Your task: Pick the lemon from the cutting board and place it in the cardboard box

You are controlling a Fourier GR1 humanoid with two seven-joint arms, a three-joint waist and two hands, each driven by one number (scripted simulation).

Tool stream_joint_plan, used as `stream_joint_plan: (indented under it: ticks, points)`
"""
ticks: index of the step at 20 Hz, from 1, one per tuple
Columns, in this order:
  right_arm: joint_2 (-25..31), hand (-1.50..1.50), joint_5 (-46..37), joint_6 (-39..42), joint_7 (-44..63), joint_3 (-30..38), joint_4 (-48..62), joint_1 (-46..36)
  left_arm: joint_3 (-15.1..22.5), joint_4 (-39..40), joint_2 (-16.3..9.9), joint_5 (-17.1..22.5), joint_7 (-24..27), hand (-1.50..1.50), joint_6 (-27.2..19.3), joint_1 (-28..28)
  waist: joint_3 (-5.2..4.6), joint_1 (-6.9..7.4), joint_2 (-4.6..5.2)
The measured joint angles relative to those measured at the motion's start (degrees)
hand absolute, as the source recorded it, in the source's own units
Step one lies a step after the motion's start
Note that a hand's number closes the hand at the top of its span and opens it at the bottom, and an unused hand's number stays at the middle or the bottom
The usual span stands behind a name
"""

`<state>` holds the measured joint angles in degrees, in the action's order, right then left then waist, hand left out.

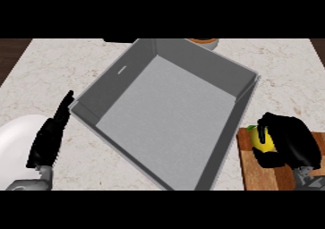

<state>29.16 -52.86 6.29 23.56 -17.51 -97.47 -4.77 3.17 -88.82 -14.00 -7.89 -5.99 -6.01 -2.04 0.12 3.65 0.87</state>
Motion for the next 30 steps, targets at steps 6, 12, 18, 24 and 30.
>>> stream_joint_plan:
  ticks: [6, 12, 18, 24, 30]
  points:
    - [3.9, 1.5, 8.7, 1.3, -18.8, 5.9, 10.3, -12.2, -0.7, -0.2, 0.0, 0.0, 0.7, 0.0, -0.2, 1.5, -0.03, -1.19, -0.35]
    - [-0.2, 1.5, 22.2, 3.8, -29.6, 11.2, 11.1, -18.9, -1.7, 0.2, -0.3, 0.4, 0.9, 0.0, 0.0, 1.9, -0.05, -2.22, -0.66]
    - [-4.4, 1.5, 29.7, 8.9, -31.2, 12.9, 10.5, -25.8, -2.3, 0.6, 0.0, 0.2, 0.2, 0.0, 0.2, 1.5, -0.11, -2.93, -0.82]
    - [-9.5, 1.5, 30.7, 11.7, -25.5, 12.3, 10.9, -33.5, -2.9, -0.1, 0.6, -0.4, 0.8, 0.0, 0.3, 2.6, -0.13, -3.1, -0.89]
    - [-16.8, 1.5, 26.9, 10.7, -17.5, 9.0, 14.6, -41.3, -4.0, 1.4, 0.6, -0.4, 1.7, 0.0, 1.3, 1.9, -0.15, -3.01, -0.85]
